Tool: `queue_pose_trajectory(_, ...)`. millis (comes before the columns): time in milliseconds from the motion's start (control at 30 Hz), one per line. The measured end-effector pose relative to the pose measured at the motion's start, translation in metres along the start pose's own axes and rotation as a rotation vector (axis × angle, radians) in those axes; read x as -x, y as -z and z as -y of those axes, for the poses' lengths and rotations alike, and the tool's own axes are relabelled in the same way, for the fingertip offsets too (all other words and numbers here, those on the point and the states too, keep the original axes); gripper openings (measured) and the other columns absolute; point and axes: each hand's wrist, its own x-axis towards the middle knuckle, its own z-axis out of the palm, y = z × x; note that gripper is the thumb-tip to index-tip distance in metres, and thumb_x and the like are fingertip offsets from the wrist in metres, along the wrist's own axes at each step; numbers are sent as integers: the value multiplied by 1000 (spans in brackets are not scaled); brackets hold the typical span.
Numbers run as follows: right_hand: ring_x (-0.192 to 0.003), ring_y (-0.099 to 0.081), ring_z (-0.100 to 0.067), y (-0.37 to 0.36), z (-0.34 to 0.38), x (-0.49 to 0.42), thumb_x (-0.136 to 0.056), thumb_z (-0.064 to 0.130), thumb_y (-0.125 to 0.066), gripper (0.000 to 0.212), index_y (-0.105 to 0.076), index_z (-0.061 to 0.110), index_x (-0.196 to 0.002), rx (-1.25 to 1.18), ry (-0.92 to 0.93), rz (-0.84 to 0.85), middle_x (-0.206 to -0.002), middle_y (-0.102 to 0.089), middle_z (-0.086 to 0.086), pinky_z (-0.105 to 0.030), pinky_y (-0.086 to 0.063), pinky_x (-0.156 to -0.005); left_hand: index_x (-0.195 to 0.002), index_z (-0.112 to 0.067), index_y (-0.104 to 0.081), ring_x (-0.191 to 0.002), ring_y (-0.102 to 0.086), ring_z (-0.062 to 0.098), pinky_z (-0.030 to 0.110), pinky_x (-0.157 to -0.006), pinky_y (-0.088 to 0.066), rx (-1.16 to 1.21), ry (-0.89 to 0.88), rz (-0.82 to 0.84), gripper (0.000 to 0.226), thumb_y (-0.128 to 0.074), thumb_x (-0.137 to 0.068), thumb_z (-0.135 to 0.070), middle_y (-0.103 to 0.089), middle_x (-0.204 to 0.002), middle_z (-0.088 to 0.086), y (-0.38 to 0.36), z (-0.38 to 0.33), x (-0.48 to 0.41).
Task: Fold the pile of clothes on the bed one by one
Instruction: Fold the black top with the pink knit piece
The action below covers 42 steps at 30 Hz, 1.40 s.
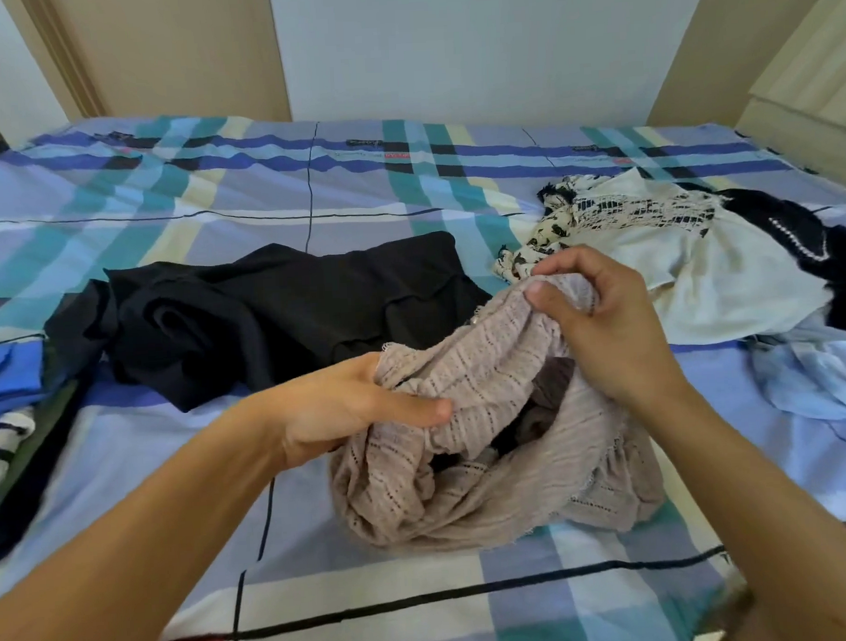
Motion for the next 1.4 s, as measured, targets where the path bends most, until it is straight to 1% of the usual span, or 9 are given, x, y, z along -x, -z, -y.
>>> queue_pose_trajectory(200,-99,-59,-6,-14,-4,5,-99,44,-54,27,-56,27,-120,30,-82,-119,-108,-63,6,-31,-51,-90,-92,-11,-79,-69,-71,20,29,-64,-61,548,-104,-375,28,-62,-79,-30,-75,-87,10,6,3,-1)
queue_pose_trajectory(400,-139,-30,6,-16,2,16,-64,61,-82,110,-16,49,-151,90,-56,450,-152,-26,28,-17,-31,-107,-128,-13,-67,-113,-67,24,38,-102,-51,902,-160,-403,48,-54,-93,-44,-67,-128,9,17,4,-1)
queue_pose_trajectory(533,-114,-54,-5,-34,-12,18,-78,19,-80,74,-43,33,-141,172,-170,467,-129,-57,13,-13,-41,-85,-100,-10,-78,-93,-73,20,35,-86,-60,928,-206,-310,49,-49,-95,-49,-75,-100,8,14,-2,5)
queue_pose_trajectory(667,-70,-58,-14,-35,-16,11,-84,-2,-59,13,-64,7,-92,65,-408,476,-77,-61,-1,-27,-42,-68,-80,-14,-81,-77,-75,18,28,-63,-60,703,-209,-422,52,-46,-96,-49,-76,-87,6,23,-10,10)
queue_pose_trajectory(933,-66,-60,-22,-28,1,4,-67,7,-65,13,-63,10,-79,-505,-774,360,-69,-61,-7,-30,-45,-67,-123,-19,-57,-107,-61,18,27,-86,-49,-150,-120,-1108,54,-62,-88,-60,-63,-116,-1,42,10,5)
queue_pose_trajectory(1067,-61,-61,-21,-30,-2,-9,-61,2,-66,37,-68,5,-97,-559,-857,319,-74,-62,-10,-24,-47,-59,-124,-24,-56,-106,-57,9,15,-83,-43,-461,-540,-699,38,-56,-86,-25,-59,-117,-8,10,6,8)
queue_pose_trajectory(1233,-56,-60,-17,-19,-5,-1,-32,2,-70,79,-53,-26,-104,-631,-788,412,-95,-66,-25,-20,-49,-50,-144,-40,-39,-129,-46,15,40,-110,-37,-359,-343,-221,74,-55,-72,-31,-50,-140,-14,12,11,7)
queue_pose_trajectory(1333,-77,-52,-23,-18,4,9,-29,12,-71,51,-66,-7,-76,-789,-681,453,-74,-54,-9,-28,-44,-67,-146,-41,-34,-130,-46,4,40,-114,-37,-492,-297,-267,88,-72,-68,-53,-48,-141,-19,13,17,-2)
queue_pose_trajectory(1400,-87,-45,-28,-18,9,14,-24,16,-82,79,-63,-2,-98,-875,-635,501,-84,-50,-15,-35,-40,-76,-145,-39,-37,-131,-44,2,35,-116,-35,-719,-259,-443,100,-75,-57,-70,-46,-142,-21,12,27,-11)
